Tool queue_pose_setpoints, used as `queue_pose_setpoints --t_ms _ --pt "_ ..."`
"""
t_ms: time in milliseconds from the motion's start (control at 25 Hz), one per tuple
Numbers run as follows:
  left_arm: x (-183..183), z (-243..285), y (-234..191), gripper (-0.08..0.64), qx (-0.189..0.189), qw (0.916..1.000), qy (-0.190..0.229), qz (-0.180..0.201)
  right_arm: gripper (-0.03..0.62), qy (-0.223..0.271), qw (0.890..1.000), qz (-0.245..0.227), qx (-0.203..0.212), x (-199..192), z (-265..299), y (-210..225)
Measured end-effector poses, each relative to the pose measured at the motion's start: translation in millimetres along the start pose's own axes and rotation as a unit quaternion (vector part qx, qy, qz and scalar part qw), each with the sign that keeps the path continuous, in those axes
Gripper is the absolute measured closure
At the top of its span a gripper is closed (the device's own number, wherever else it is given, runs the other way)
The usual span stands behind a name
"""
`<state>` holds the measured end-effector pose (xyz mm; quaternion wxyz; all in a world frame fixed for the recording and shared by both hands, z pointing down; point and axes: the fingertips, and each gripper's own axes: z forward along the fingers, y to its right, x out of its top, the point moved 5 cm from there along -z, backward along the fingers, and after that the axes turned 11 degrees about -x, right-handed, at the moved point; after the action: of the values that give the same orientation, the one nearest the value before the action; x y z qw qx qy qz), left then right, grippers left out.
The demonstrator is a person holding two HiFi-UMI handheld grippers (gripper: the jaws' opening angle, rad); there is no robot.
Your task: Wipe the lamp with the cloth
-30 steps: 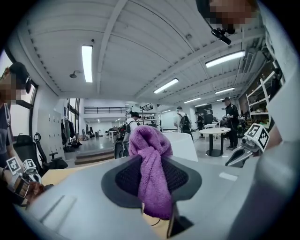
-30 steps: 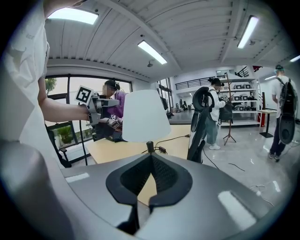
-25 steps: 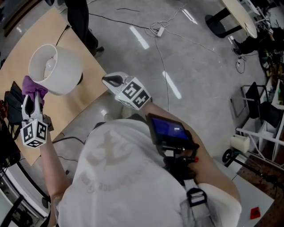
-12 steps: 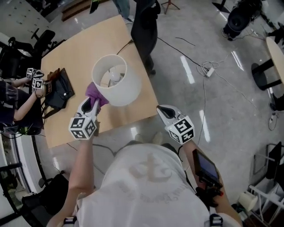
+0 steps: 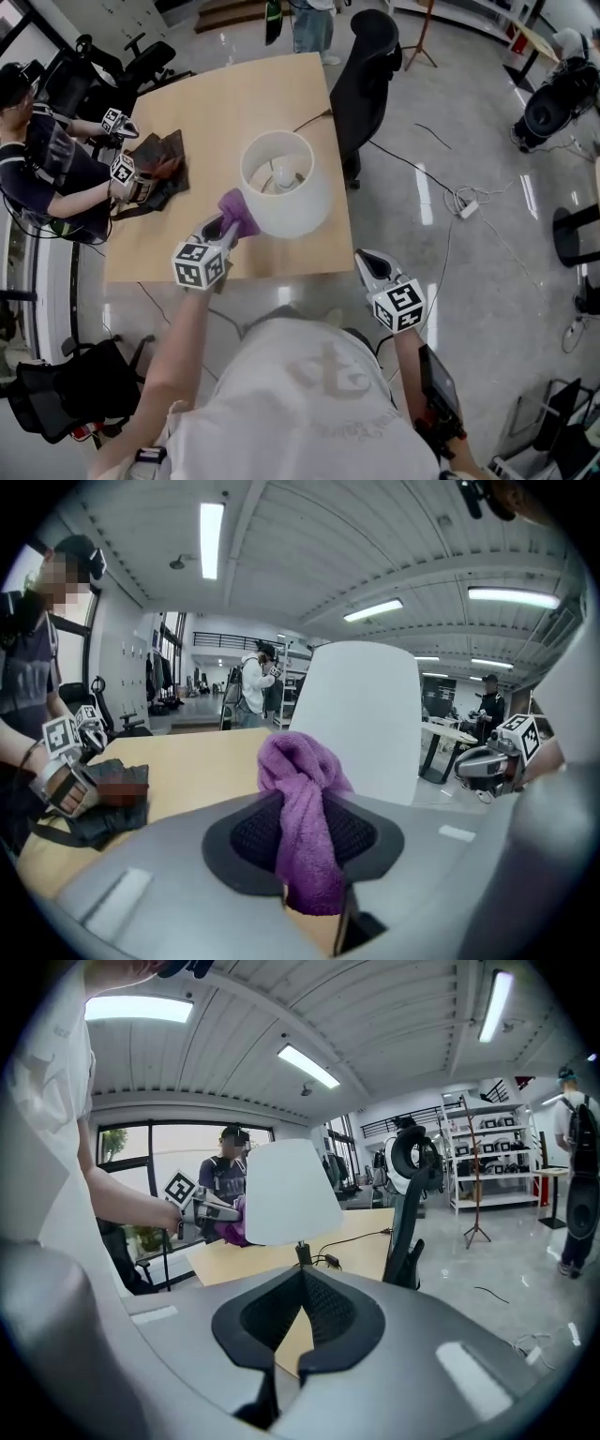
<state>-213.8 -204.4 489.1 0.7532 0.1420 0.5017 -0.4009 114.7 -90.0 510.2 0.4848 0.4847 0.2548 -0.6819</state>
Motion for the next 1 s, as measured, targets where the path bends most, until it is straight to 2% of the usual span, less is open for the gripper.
queue_pose_setpoints --t_ms 200,440,560,720,840,1000 --pt "46 -24 4 0.449 0.021 0.9966 0.061 0.051 0.58 0.004 1.0 -0.005 0.011 -2 -4 0" --pt "106 -40 -2 0.449 0.008 0.9859 0.111 0.124 0.58 0.003 1.0 -0.007 0.015 -3 -6 -13" --pt "120 -30 -6 0.45 -0.009 0.9808 0.108 0.162 0.58 0.0 1.0 -0.008 0.006 -4 -3 -14" --pt "119 -9 -13 0.451 -0.035 0.9739 0.078 0.21 0.58 -0.002 1.0 -0.001 -0.015 0 4 -14" --pt "114 2 -18 0.453 -0.052 0.9709 0.067 0.224 0.58 -0.002 1.0 0.001 -0.027 4 11 -17" --pt "95 16 -27 0.453 -0.072 0.9715 0.049 0.221 0.58 -0.003 0.999 0.003 -0.042 7 19 -20"
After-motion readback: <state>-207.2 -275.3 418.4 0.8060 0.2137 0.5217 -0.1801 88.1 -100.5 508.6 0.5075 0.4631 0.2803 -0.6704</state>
